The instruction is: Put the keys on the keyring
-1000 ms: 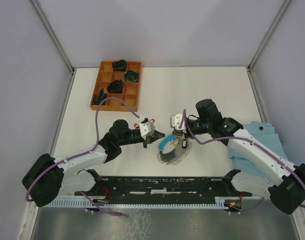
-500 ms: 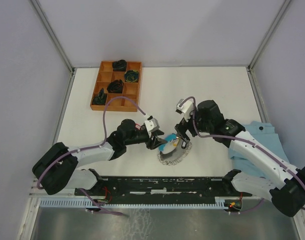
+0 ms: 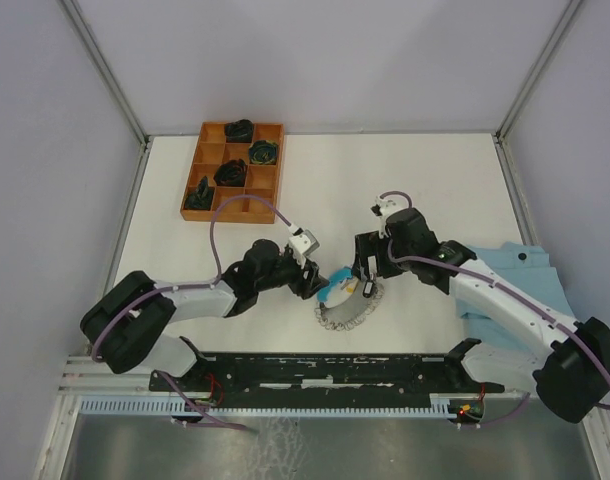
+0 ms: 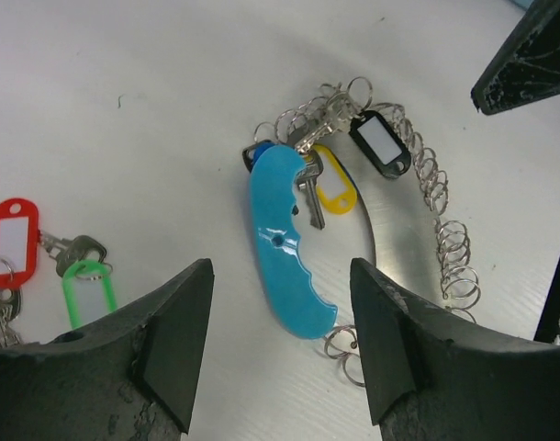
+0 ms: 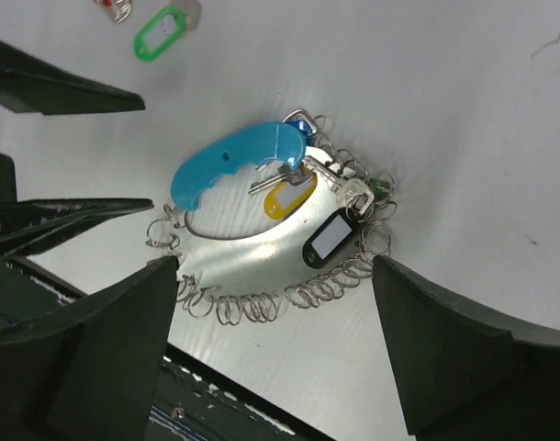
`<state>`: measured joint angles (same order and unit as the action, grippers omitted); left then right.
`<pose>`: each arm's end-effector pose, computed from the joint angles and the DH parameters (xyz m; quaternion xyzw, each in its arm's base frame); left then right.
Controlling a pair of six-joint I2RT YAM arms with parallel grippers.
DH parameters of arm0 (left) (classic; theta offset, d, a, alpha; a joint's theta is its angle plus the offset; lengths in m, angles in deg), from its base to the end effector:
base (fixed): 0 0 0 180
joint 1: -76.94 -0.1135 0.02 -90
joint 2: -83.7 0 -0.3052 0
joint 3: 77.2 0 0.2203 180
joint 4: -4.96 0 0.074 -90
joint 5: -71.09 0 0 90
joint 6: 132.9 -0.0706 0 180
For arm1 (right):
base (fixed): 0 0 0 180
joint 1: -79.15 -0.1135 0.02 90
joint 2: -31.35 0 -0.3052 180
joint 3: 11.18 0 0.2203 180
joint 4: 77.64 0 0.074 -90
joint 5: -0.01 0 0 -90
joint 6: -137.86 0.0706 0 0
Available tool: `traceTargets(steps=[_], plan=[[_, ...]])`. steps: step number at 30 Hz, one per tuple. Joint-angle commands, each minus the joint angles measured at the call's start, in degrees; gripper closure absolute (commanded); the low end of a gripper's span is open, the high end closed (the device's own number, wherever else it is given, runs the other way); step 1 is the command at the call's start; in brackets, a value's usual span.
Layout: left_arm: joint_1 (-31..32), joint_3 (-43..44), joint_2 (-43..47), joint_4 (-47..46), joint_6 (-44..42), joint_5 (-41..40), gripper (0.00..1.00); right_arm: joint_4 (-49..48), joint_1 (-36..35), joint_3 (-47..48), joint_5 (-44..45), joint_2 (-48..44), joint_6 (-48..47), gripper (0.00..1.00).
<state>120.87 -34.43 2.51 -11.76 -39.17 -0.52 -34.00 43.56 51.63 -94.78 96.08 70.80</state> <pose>0.1839 -0.2081 0.2261 0.3650 0.7364 -0.3449 0.4535 0.1681 0.1276 0.2790 -0.1176 0.9176 0.2185 0.3107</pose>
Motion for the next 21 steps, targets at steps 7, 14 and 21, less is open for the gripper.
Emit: traceTargets(steps=[7, 14, 21], plan=[[-0.5, 2.92, -5.28, 0.46, 4.85, -2.14, 0.3, 4.12, 0.33, 0.48, 12.68, 7.73, 22.29, 0.31], [-0.53, 3.29, -7.81, 0.81, 5.06, -2.25, 0.32, 2.52, 0.34, -0.9, 18.65, 10.94, 27.99, 0.44], [-0.51, 3.36, -9.98, 0.55, 5.13, -0.87, 0.34, -1.52, 0.34, -2.15, 20.01, 14.3, 31.94, 0.62]])
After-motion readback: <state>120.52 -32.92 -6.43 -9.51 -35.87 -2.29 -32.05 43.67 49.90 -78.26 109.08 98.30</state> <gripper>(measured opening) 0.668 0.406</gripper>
